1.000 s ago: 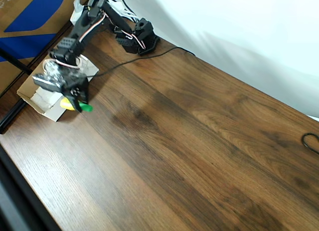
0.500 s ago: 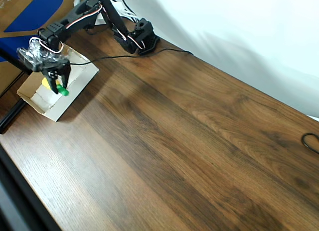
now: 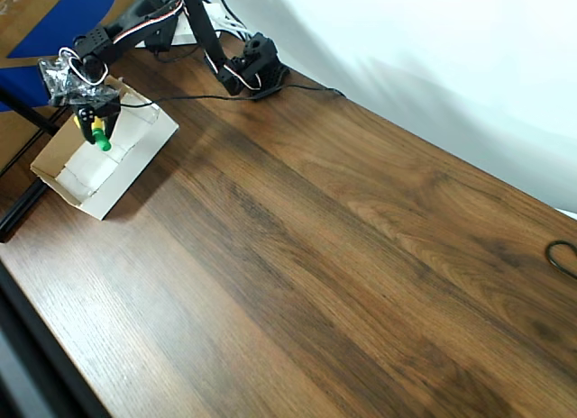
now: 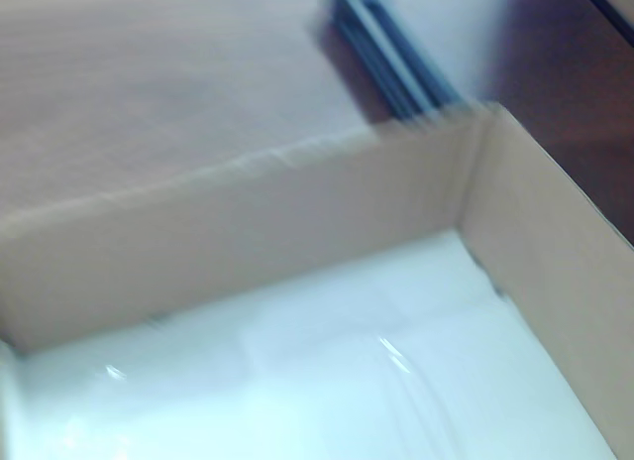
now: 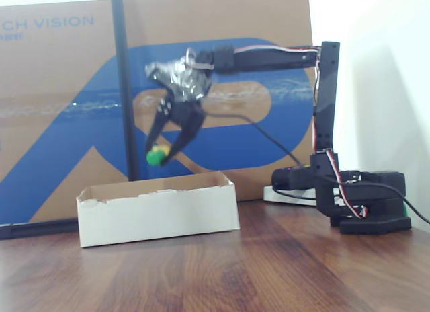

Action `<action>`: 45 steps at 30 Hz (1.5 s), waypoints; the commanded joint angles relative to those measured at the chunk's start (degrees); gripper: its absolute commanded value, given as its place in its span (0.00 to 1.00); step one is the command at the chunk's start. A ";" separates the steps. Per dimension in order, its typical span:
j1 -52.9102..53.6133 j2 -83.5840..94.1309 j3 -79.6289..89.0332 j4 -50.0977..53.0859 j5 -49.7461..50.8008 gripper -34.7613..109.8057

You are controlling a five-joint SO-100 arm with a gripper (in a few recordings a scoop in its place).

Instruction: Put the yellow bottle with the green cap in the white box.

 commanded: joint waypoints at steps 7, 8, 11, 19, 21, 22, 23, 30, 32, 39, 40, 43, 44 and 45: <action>-0.18 4.39 0.44 -1.32 0.26 0.26; -0.26 4.39 0.97 -1.76 0.35 0.30; -0.26 4.83 2.64 -2.90 0.97 0.38; 0.26 8.53 4.92 -3.25 0.79 0.37; 0.26 9.49 5.10 -3.25 0.79 0.34; 0.18 10.02 5.27 -3.25 0.62 0.30; 0.09 10.72 5.54 -3.25 0.53 0.26; -8.79 19.60 12.13 -5.01 1.05 0.24; -12.22 23.91 16.44 -8.09 1.23 0.24; -20.57 47.90 37.97 -20.21 2.02 0.25; -20.92 52.21 41.66 -22.94 2.02 0.26; -22.41 63.54 49.48 -24.08 1.41 0.29; -23.20 67.68 52.21 -23.99 0.79 0.29; -23.99 72.07 55.28 -23.91 0.18 0.29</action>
